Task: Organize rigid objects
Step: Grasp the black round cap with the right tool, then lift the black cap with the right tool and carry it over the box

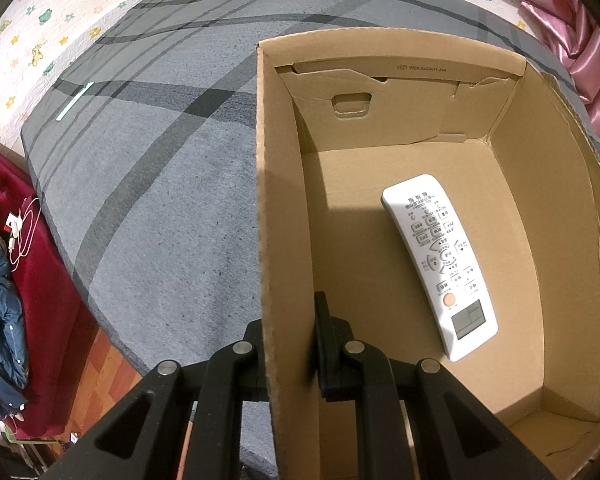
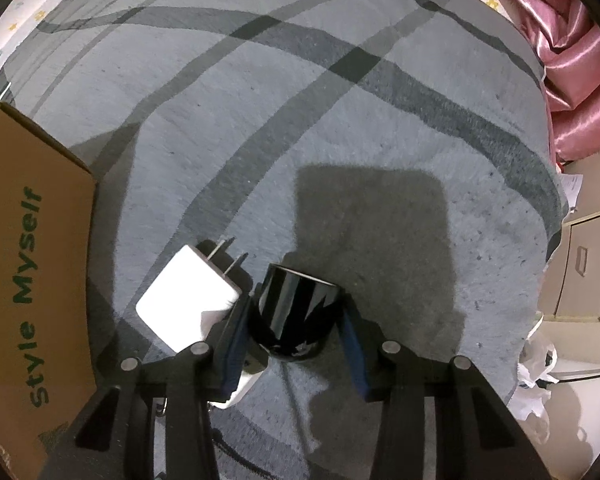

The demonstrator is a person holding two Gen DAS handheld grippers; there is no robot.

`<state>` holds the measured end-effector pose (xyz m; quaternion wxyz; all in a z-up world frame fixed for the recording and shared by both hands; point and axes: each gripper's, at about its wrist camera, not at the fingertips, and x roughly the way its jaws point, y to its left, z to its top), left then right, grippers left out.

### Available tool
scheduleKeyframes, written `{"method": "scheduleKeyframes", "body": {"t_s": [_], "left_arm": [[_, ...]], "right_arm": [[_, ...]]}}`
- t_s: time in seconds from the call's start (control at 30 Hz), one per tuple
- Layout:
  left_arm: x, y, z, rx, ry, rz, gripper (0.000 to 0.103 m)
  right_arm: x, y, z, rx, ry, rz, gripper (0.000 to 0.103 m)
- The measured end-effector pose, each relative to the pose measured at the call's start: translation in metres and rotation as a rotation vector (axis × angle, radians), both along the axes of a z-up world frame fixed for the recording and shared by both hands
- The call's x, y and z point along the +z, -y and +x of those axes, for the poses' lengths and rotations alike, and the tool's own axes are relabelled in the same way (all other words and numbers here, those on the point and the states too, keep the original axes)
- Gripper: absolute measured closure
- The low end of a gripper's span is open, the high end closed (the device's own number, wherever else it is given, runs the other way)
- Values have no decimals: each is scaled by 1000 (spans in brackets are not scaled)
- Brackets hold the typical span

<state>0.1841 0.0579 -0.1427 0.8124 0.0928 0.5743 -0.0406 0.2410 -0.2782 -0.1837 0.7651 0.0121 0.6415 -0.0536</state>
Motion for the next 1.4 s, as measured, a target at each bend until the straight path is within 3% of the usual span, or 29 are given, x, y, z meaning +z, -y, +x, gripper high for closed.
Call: {"method": "scheduleKeyframes", "body": {"t_s": [0.5, 1.4], "left_arm": [[1, 1, 0, 3, 2, -2, 89], [1, -1, 1, 3, 1, -11, 89]], "right_arm": [[48, -9, -19, 24, 63, -17, 58], [131, -84, -24, 143, 173, -20, 58]]}}
